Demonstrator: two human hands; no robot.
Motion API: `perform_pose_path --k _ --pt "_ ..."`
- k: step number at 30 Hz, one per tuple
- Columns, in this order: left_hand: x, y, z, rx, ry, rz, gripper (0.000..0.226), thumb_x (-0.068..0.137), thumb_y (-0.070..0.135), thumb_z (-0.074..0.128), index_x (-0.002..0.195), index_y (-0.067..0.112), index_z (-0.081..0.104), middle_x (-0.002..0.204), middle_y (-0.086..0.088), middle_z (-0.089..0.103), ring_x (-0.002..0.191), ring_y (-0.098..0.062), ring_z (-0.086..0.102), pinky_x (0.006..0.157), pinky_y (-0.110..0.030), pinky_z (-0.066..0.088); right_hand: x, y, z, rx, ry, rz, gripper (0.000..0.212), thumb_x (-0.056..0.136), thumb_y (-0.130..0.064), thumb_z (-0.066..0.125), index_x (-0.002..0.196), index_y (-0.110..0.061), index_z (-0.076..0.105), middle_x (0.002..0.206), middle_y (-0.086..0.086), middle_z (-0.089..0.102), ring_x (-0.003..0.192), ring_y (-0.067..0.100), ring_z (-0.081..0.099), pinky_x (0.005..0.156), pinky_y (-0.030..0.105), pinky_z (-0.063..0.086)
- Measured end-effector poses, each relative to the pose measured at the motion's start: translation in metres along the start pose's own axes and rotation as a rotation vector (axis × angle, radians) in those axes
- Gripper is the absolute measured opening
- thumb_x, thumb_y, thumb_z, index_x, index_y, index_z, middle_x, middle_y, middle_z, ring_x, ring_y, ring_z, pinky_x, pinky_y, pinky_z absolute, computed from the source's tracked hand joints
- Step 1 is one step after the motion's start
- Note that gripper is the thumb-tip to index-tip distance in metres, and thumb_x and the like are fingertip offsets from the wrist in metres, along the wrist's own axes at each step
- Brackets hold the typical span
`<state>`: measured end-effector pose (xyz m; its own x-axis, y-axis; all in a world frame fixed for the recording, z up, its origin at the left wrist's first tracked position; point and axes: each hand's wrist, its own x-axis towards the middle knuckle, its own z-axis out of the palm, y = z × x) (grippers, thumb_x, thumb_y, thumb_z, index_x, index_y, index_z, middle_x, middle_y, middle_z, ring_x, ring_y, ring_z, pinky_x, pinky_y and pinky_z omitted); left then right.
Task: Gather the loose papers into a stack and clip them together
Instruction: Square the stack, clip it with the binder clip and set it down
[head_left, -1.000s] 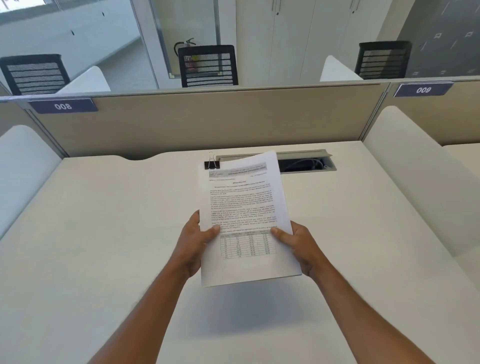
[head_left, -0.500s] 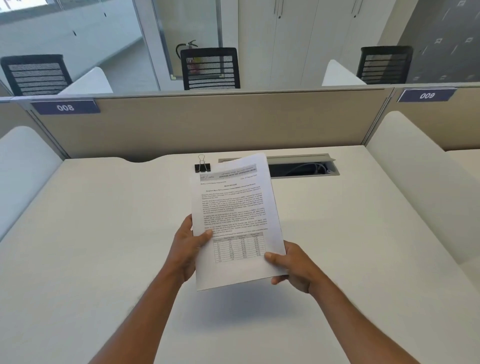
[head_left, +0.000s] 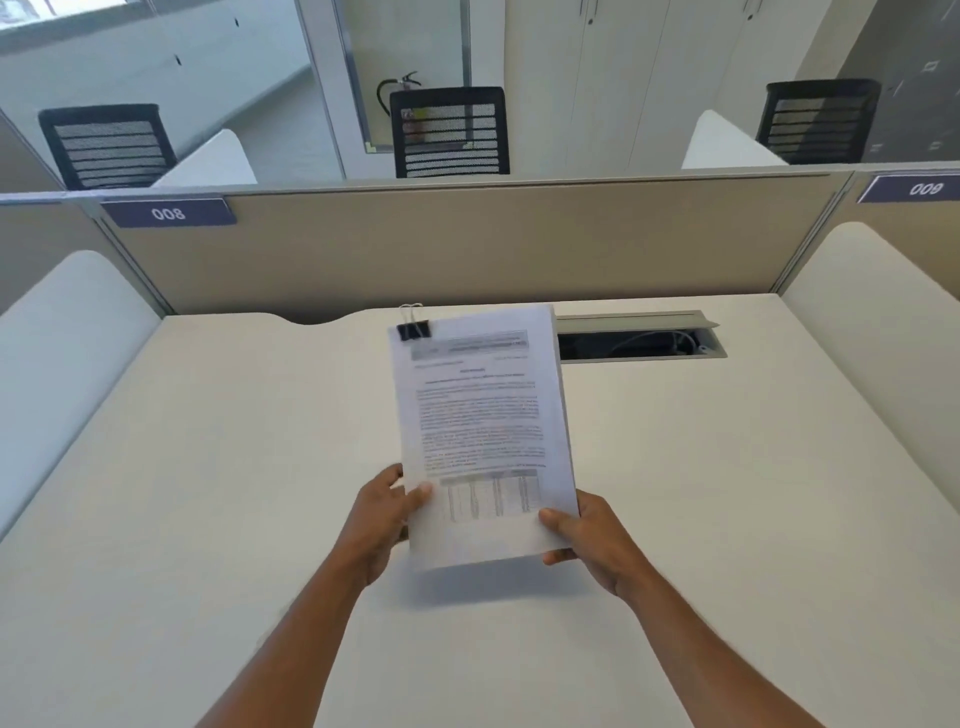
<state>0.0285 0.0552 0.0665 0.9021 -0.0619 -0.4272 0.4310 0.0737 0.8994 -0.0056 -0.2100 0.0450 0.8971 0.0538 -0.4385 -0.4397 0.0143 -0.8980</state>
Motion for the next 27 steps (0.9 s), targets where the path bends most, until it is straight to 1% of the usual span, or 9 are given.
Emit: perform_pose_path --k 3,5,7,9,12,15,21,24,27 --pt "0.015 0.030 -0.016 -0.102 0.071 0.139 0.031 0.091 0.016 0.070 0.121 0.007 0.064 0.114 -0.013 0.076 0.100 -0.031 0.073 0.076 -0.040 0.061 0.000 0.009 0.001 -0.075 -0.035 0.021 0.023 0.097 -0.006 0.060 0.118 -0.008 0.068 0.114 0.011 0.073 0.095 0.027 0.069 0.062 0.035 0.059" --pt "0.024 0.055 -0.025 -0.167 0.079 0.227 0.036 0.088 0.021 0.072 0.119 0.004 0.067 0.110 -0.012 0.076 0.098 -0.030 0.073 0.080 -0.042 0.060 0.000 0.013 0.001 -0.122 -0.069 0.032 0.021 0.097 -0.006 0.060 0.115 -0.010 0.071 0.111 0.008 0.074 0.093 0.024 0.069 0.062 0.034 0.059" --pt "0.031 0.072 -0.032 -0.220 0.085 0.265 0.039 0.088 0.023 0.071 0.119 0.000 0.068 0.105 -0.012 0.072 0.094 -0.030 0.067 0.083 -0.043 0.054 -0.001 0.016 0.000 -0.130 -0.075 0.038 0.021 0.096 -0.006 0.061 0.113 -0.012 0.072 0.110 0.007 0.075 0.092 0.024 0.069 0.061 0.035 0.059" --pt "0.039 0.077 -0.041 -0.262 0.081 0.280 0.034 0.092 0.021 0.066 0.118 -0.001 0.067 0.099 -0.010 0.070 0.091 -0.029 0.062 0.082 -0.042 0.048 0.001 0.016 0.003 -0.136 -0.067 0.043 0.022 0.097 -0.006 0.060 0.115 -0.010 0.071 0.112 0.008 0.075 0.092 0.024 0.070 0.060 0.034 0.058" --pt "0.043 0.076 -0.044 -0.283 0.088 0.291 0.027 0.097 0.016 0.061 0.116 -0.001 0.069 0.092 -0.006 0.072 0.084 -0.024 0.064 0.077 -0.036 0.049 0.001 0.015 0.004 -0.148 -0.079 0.048 0.024 0.098 -0.006 0.059 0.119 -0.007 0.069 0.114 0.008 0.074 0.092 0.024 0.070 0.059 0.032 0.058" --pt "0.045 0.075 -0.044 -0.294 0.113 0.303 0.029 0.098 0.013 0.059 0.118 -0.006 0.066 0.090 -0.006 0.072 0.081 -0.022 0.064 0.073 -0.034 0.050 0.002 0.014 0.003 -0.154 -0.092 0.048 0.024 0.098 -0.007 0.059 0.120 -0.007 0.068 0.116 0.010 0.073 0.093 0.024 0.069 0.060 0.032 0.058" --pt "0.046 0.073 -0.047 -0.325 0.158 0.298 0.014 0.096 0.010 0.061 0.099 0.006 0.073 0.086 -0.004 0.073 0.078 -0.020 0.065 0.074 -0.032 0.052 0.001 0.014 0.005 -0.159 -0.109 0.048 0.024 0.098 -0.010 0.059 0.120 -0.012 0.069 0.116 0.003 0.074 0.099 0.027 0.070 0.064 0.036 0.060" --pt "0.047 0.073 -0.049 -0.338 0.168 0.308 0.014 0.096 0.008 0.061 0.102 0.002 0.072 0.086 -0.005 0.073 0.078 -0.019 0.066 0.073 -0.031 0.054 0.001 0.014 0.007 -0.149 -0.107 0.047 0.025 0.098 -0.010 0.060 0.122 -0.012 0.068 0.117 0.003 0.074 0.100 0.028 0.071 0.064 0.035 0.060" --pt "0.047 0.071 -0.049 -0.355 0.176 0.322 0.020 0.096 0.008 0.061 0.111 -0.004 0.069 0.086 -0.004 0.073 0.077 -0.018 0.067 0.072 -0.030 0.056 0.000 0.014 0.006 -0.138 -0.095 0.049 0.023 0.098 -0.009 0.060 0.119 -0.011 0.069 0.115 0.003 0.075 0.096 0.024 0.072 0.064 0.035 0.059"
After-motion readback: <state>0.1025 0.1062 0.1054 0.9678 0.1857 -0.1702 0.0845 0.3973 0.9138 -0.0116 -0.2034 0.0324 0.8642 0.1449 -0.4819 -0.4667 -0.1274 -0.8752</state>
